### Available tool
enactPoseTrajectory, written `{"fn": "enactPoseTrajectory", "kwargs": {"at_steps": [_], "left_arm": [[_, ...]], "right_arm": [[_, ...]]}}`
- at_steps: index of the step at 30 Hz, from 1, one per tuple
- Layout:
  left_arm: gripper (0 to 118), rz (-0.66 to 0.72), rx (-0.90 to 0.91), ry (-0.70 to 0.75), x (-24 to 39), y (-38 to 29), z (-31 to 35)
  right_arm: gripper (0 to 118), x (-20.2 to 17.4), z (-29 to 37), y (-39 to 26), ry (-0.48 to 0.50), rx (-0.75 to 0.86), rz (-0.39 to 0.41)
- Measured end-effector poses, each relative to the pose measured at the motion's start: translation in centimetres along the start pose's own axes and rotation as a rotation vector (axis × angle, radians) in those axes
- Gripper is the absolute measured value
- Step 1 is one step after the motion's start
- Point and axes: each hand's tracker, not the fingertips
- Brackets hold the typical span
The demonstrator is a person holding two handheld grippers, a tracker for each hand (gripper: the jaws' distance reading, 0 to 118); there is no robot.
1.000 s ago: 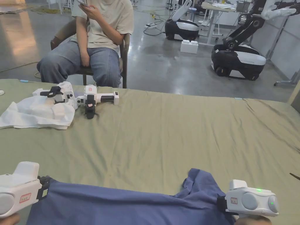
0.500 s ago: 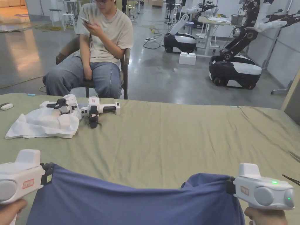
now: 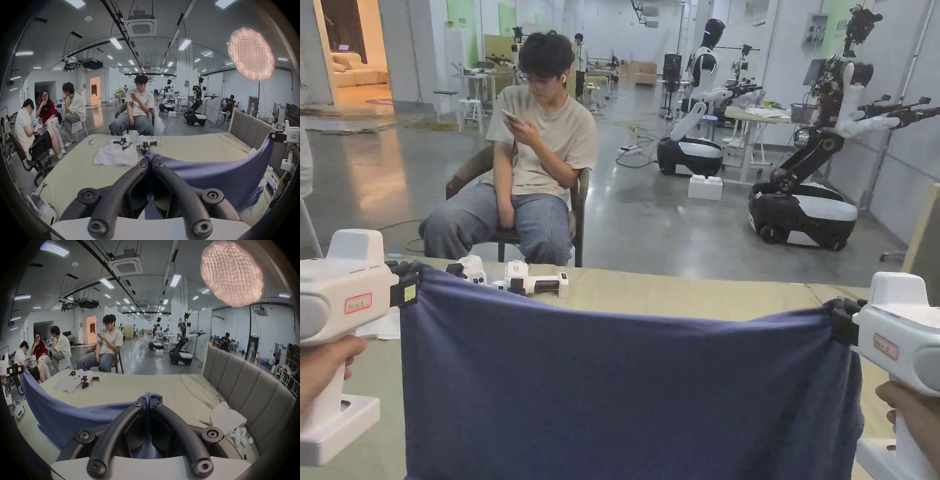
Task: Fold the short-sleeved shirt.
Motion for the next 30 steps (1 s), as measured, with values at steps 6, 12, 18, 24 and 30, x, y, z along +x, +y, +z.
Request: {"fn": "enactPoseTrajectory", "kwargs": {"at_steps": [6, 12, 18, 24, 30], "left_arm": [[0, -0.001, 0.039, 0.011, -0.1, 5.7, -1.1], [0, -0.012, 0.067, 0.032, -0.1, 11.3, -3.1], [0, -0.022, 0.107, 0.053, 0.0, 17.4, -4.2], [0, -0.054, 0.164, 0.070, 1.6, 22.0, -3.2], [0, -0.078, 0.196, 0.080, 2.5, 23.9, -2.5]], "right_arm": [[2, -0.6, -0.2, 6.2, -0.022, 0.065, 0.019], [2, -0.9, -2.1, 12.7, -0.044, 0.100, 0.018], [2, -0.4, -3.7, 19.5, -0.060, 0.136, 0.029], [2, -0.3, -4.0, 24.4, -0.073, 0.197, 0.033], [2, -0.1, -4.2, 25.8, -0.084, 0.224, 0.043]]}}
